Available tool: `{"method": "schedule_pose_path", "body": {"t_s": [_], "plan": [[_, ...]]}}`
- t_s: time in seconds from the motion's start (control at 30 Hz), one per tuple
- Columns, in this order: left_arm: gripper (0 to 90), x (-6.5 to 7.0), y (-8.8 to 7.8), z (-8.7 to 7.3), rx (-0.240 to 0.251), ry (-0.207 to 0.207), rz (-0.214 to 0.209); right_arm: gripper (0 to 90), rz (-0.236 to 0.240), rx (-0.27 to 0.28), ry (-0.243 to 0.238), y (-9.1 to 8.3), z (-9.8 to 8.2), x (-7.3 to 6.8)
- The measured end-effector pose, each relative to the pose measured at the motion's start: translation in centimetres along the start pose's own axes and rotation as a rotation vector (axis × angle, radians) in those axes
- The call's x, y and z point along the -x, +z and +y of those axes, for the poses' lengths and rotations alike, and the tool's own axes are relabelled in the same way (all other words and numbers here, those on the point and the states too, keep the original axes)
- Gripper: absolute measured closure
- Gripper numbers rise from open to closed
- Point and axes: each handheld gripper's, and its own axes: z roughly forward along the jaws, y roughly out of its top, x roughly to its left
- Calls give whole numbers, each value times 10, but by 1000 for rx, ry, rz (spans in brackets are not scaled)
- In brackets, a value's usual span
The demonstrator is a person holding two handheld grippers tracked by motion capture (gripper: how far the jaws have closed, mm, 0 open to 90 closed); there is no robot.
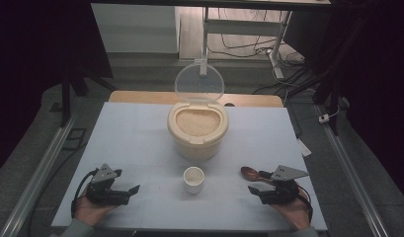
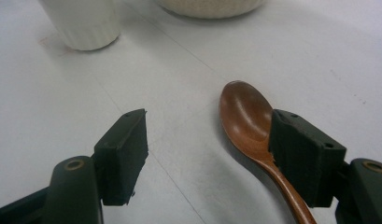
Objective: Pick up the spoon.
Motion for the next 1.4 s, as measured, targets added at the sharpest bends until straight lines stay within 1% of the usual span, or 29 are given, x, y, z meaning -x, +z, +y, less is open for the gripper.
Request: {"method": "schedule_pose_path", "body": {"t_s": [0.03,0.2,0.23,0.37,0.63,0.77,0.83,0.87,0.9,1.03,1.1,1.23,1.4], "plan": [[102,0,-1,0,3,-2,9,288,1,-1,0,0,0,0],[105,0,0,0,1,-8,8,292,5,6,-5,-1,0,-2],[105,0,0,1,1,-6,9,293,6,13,-3,-1,0,-2],[109,2,0,1,1,4,12,294,4,15,-2,-3,0,-2],[116,2,0,2,3,6,7,300,0,20,-1,-4,2,-4],[116,1,1,3,0,8,5,309,-3,9,-1,-4,4,-4],[117,2,1,3,4,8,6,309,-5,-8,-5,-6,9,-3],[117,2,1,5,6,8,4,310,5,-11,0,-7,12,-2],[117,2,1,5,5,11,5,314,0,-17,-1,-9,16,-1],[118,4,3,6,-3,23,4,338,5,-78,5,-16,31,4],[118,4,4,6,-5,26,3,344,15,-126,14,-18,37,8],[118,2,5,6,-11,24,3,344,5,-226,3,-19,46,17],[118,2,6,6,-16,27,0,349,-29,-307,-2,-24,54,30]]}}
